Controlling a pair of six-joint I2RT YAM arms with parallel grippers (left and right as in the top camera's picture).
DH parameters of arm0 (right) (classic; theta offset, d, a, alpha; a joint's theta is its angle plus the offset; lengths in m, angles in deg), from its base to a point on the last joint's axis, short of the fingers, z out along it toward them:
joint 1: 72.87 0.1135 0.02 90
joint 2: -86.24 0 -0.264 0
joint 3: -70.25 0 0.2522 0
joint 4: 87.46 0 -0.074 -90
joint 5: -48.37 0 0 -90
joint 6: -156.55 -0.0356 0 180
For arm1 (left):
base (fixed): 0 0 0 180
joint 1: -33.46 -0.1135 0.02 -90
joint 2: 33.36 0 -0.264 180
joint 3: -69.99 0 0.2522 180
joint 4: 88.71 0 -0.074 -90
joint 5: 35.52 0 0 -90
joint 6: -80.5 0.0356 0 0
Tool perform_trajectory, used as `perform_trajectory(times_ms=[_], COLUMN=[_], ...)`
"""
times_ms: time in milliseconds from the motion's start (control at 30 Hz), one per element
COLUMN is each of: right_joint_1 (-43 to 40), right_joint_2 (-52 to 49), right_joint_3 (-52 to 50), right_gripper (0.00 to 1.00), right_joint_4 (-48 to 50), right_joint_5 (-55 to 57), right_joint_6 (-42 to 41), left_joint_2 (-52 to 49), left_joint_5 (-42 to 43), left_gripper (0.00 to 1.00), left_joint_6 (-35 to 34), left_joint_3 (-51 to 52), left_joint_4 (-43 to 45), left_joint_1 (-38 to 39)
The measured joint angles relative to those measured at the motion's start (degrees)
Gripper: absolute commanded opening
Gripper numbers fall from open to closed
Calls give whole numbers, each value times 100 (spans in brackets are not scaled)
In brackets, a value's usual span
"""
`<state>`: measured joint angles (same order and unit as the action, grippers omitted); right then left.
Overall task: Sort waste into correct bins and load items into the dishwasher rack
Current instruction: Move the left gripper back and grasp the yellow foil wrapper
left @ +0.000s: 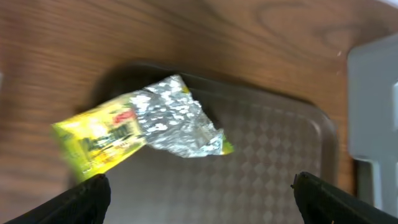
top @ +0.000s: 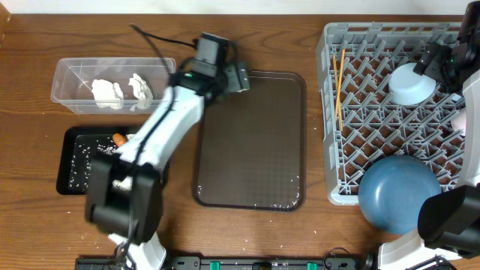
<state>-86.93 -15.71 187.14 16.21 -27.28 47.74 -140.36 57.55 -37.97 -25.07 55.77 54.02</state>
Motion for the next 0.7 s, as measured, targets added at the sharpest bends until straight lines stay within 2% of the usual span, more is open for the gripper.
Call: perform_trajectory(times_ms=[133, 233, 700], right_joint_1=[0, 0, 0], right_joint_2=[0, 0, 0], right_joint_3=[0, 0, 0], right_gripper=[99, 99, 99], right_joint_4=[0, 0, 0], right_joint_5=[0, 0, 0], right_joint_6=[0, 0, 0], left_joint_2=[-577, -916, -1075], left_joint_5=[-76, -103, -184], left_gripper=[96, 96, 96], left_joint_6=[28, 358, 4155], left_joint_3=[2, 4, 7], left_joint_4=[361, 597, 614], left_joint_1=[140, 192, 205])
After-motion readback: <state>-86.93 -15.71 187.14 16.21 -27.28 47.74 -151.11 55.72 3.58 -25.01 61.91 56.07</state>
